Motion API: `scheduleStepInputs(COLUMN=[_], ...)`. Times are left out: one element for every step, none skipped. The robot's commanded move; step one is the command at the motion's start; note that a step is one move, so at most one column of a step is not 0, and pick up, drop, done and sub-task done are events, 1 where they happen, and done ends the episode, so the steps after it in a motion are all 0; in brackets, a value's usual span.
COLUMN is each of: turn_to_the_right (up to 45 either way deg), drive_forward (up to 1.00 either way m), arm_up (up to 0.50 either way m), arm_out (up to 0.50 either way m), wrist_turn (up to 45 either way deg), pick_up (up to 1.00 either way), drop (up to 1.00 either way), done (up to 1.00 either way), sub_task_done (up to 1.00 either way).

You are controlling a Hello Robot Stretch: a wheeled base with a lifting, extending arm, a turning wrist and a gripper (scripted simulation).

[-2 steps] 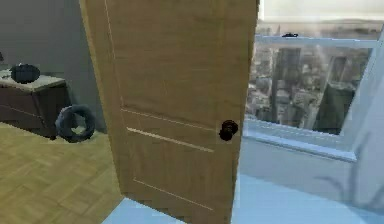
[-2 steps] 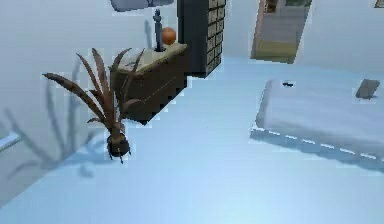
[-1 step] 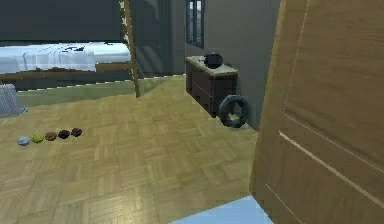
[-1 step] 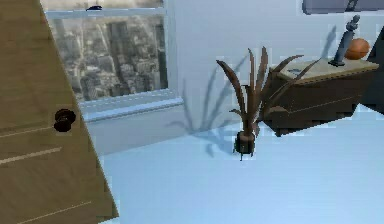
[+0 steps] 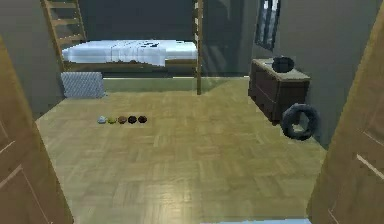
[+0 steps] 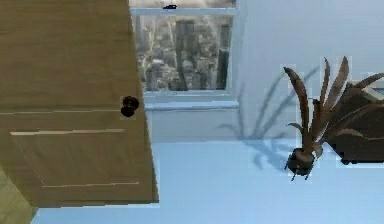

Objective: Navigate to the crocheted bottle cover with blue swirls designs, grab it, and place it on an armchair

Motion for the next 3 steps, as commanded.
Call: scheduleStepInputs(turn_to_the_right=[0.0,-21.0,0.0], drive_forward=[0.45,0.0,1.0], arm_up=[0.0,0.0,0.0], arm_out=[0.0,0.0,0.0], wrist_turn=[0.0,0.0,0.0], pick_up=[0.0,0.0,0.0], drop=[0.0,0.0,0.0], done=[0.0,0.0,0.0], sub_task_done=[0.0,0.0,0.0])
